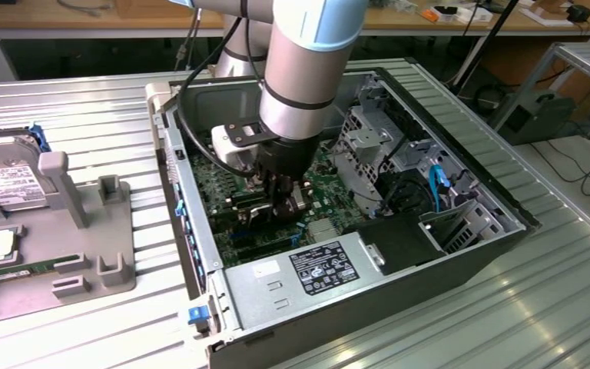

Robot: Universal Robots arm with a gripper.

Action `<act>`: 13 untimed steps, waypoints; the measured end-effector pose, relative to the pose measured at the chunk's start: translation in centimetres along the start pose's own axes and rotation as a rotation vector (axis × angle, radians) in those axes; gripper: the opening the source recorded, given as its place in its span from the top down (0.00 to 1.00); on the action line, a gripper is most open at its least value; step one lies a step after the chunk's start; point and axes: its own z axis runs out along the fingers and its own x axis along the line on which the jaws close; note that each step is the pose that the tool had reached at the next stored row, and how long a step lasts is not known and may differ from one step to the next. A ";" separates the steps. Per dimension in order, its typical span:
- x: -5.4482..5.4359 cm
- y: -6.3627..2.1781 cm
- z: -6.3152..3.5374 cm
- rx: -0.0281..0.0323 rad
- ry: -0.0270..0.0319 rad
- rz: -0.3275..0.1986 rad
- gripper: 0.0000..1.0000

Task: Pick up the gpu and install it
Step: 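Insert the gpu into the slot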

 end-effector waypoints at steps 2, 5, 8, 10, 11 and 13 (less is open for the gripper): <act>0.0 0.00 0.00 0.0000 0.0000 0.002 0.73; -0.1 0.01 0.01 0.0003 0.0002 0.004 0.73; -0.2 0.00 0.02 0.0006 0.0001 0.004 0.73; -0.3 0.00 0.04 0.0009 0.0000 0.003 0.73; -0.3 0.00 0.05 0.0010 0.0001 0.004 0.73; -0.3 0.03 0.10 0.0011 0.0004 0.003 0.73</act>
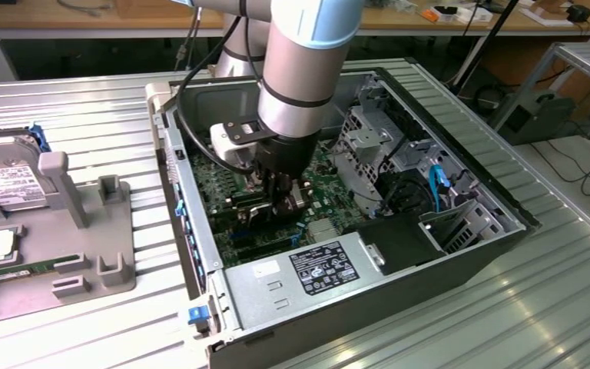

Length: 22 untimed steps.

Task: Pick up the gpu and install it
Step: 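Insert the gpu into the slot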

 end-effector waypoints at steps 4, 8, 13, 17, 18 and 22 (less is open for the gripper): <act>-0.1 0.11 0.03 0.0006 -0.0003 0.000 0.73; -0.2 0.32 0.10 0.0005 0.0000 0.000 0.73; -0.2 0.42 0.34 0.0015 -0.0020 0.000 0.73; -0.2 0.41 0.31 0.0013 -0.0005 0.000 0.48; -0.2 0.41 0.31 0.0013 -0.0005 0.000 0.48; -0.2 0.43 -0.63 0.0016 -0.0004 0.000 0.42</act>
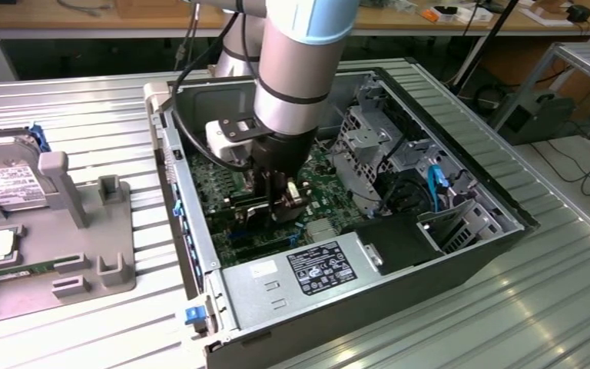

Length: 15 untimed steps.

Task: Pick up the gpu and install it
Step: 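Insert the gpu into the slot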

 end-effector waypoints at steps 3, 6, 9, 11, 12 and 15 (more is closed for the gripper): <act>0.0 0.01 -0.92 0.0016 0.0001 0.000 0.42; -0.2 0.03 -1.66 0.0077 0.0006 0.000 0.42; -0.2 0.02 -1.75 0.0091 0.0009 0.000 0.42; -0.2 0.03 -1.75 0.0090 0.0011 0.000 0.50; -0.2 0.03 -1.75 0.0090 0.0012 0.000 0.56; -0.2 0.03 -1.75 0.0090 0.0014 0.000 0.74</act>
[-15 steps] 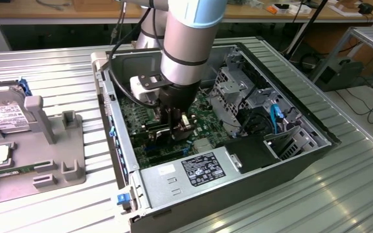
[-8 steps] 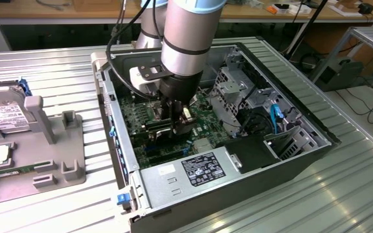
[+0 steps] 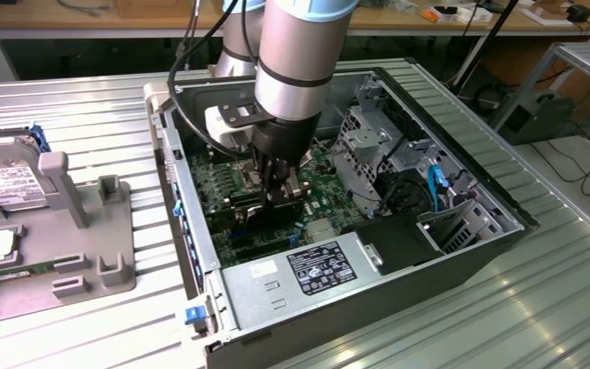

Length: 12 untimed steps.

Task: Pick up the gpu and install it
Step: 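Insert the gpu into the slot, then press down on the gpu until it lock into place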

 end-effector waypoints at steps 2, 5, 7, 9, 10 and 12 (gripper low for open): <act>0.0 0.00 0.00 0.0000 0.0002 0.000 0.89; 0.0 0.01 0.00 0.0000 0.0003 0.000 0.89; 0.0 0.01 0.00 0.0000 0.0006 0.000 0.89; 0.0 0.01 0.00 -0.0001 0.0008 0.000 0.89; 0.0 0.01 0.00 -0.0001 0.0009 0.000 0.89; 0.0 0.02 0.00 -0.0001 0.0010 0.000 0.89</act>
